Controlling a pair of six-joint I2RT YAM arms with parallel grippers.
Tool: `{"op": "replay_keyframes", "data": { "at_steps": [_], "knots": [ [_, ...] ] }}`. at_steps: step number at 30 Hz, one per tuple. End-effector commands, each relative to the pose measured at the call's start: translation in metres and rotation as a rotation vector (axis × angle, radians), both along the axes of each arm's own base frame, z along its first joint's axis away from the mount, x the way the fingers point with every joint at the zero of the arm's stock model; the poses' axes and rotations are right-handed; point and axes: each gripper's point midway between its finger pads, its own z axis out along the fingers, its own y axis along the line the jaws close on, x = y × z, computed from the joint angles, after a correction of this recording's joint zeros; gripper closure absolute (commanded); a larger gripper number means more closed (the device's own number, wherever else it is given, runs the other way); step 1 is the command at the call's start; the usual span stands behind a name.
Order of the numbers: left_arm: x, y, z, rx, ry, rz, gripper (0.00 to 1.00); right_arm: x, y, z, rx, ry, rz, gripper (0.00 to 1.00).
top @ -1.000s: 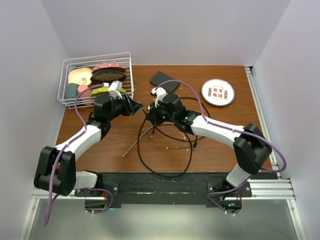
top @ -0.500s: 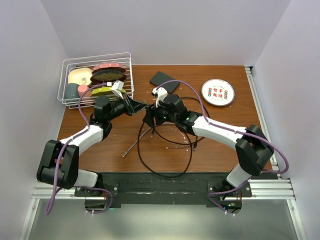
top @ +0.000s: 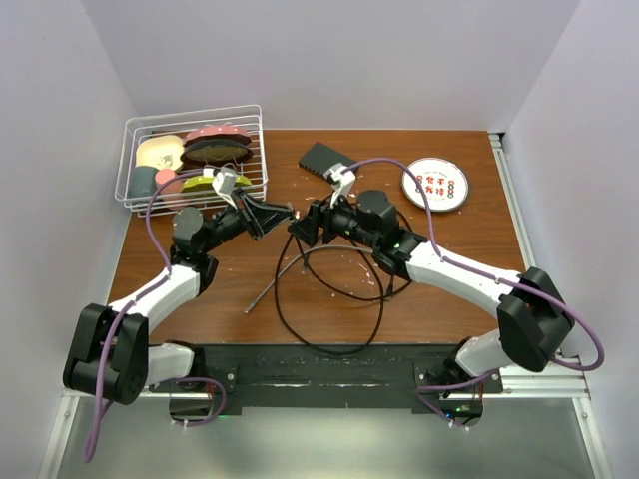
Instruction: Insert the plug into the switch port
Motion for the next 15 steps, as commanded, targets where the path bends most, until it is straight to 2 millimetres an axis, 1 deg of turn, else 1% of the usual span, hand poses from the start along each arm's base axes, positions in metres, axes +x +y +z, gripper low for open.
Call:
{"op": "replay_keyframes", "data": {
  "at_steps": [1, 2, 4, 9, 11, 15],
  "knots": [
    [-0.014, -0.001, 0.027, -0.034, -0.119, -0.040, 1.00, -0.008, 0.003, 0.030, 0.102, -0.058, 0.050, 0.40],
    [-0.016, -0.001, 0.029, -0.036, -0.124, -0.043, 1.00, -0.010, 0.002, 0.029, 0.108, -0.057, 0.060, 0.41],
    [-0.018, -0.002, 0.032, -0.043, -0.135, -0.054, 1.00, -0.013, 0.004, 0.035, 0.135, -0.071, 0.076, 0.42],
    [-0.024, -0.002, 0.037, -0.065, -0.149, -0.073, 1.00, -0.020, 0.009, 0.038, 0.167, -0.070, 0.128, 0.49],
    [-0.027, -0.003, 0.038, -0.072, -0.154, -0.083, 1.00, -0.021, 0.009, 0.039, 0.179, -0.071, 0.138, 0.49],
    [-0.030, -0.003, 0.040, -0.081, -0.158, -0.093, 1.00, -0.023, 0.007, 0.049, 0.216, -0.082, 0.151, 0.51]
  ]
}}
